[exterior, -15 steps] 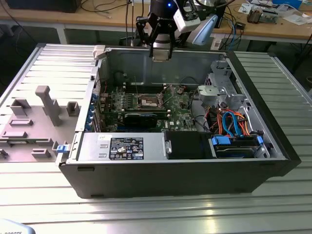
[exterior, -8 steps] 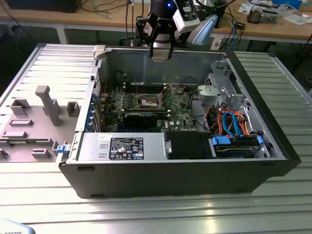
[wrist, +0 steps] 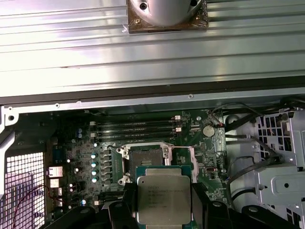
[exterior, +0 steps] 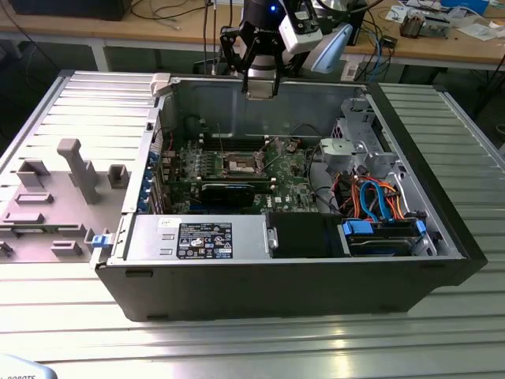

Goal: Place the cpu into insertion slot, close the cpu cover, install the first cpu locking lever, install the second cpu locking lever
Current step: 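Place the cpu into insertion slot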

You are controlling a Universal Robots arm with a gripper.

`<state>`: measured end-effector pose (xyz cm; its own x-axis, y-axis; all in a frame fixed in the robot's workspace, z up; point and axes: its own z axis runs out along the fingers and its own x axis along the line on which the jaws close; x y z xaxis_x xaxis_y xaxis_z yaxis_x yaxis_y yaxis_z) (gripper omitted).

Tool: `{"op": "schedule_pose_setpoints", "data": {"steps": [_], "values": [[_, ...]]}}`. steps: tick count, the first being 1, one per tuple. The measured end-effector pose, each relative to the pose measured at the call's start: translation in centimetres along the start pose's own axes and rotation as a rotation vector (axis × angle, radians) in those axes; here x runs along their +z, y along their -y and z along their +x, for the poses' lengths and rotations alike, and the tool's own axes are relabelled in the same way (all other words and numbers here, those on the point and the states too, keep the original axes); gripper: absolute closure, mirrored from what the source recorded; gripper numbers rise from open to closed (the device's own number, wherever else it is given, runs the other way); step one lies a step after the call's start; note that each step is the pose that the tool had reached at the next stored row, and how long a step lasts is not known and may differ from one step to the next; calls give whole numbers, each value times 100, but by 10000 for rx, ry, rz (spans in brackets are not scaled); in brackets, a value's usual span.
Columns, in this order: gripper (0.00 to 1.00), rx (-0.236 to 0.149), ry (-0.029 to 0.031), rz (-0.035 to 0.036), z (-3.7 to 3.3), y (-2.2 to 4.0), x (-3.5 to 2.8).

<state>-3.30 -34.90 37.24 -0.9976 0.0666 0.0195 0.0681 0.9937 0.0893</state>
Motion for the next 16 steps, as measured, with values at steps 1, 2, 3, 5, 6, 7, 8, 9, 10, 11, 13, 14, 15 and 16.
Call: {"op": "schedule_pose_setpoints", "data": {"steps": [1, 2, 3, 5, 6, 7, 8, 9, 10, 11, 13, 14, 15, 16], "values": [[46, 0, -1, 0, 0, 0, 0], [46, 1, 0, 0, 0, 0, 0], [46, 0, 0, -1, 0, 0, 0], [46, 1, -1, 0, 0, 0, 0], [46, 1, 0, 0, 0, 0, 0], [46, 1, 0, -1, 0, 0, 0], [46, 0, 0, 0, 0, 0, 0], [46, 1, 0, 0, 0, 0, 0], [46, 5, 0, 0, 0, 0, 0], [46, 20, 2, 0, 0, 0, 0], [46, 171, 15, 5, 0, 0, 1], [46, 235, 21, 5, 0, 0, 2], [46, 263, 23, 3, 0, 1, 2], [46, 274, 25, 2, 0, 2, 3]]}}
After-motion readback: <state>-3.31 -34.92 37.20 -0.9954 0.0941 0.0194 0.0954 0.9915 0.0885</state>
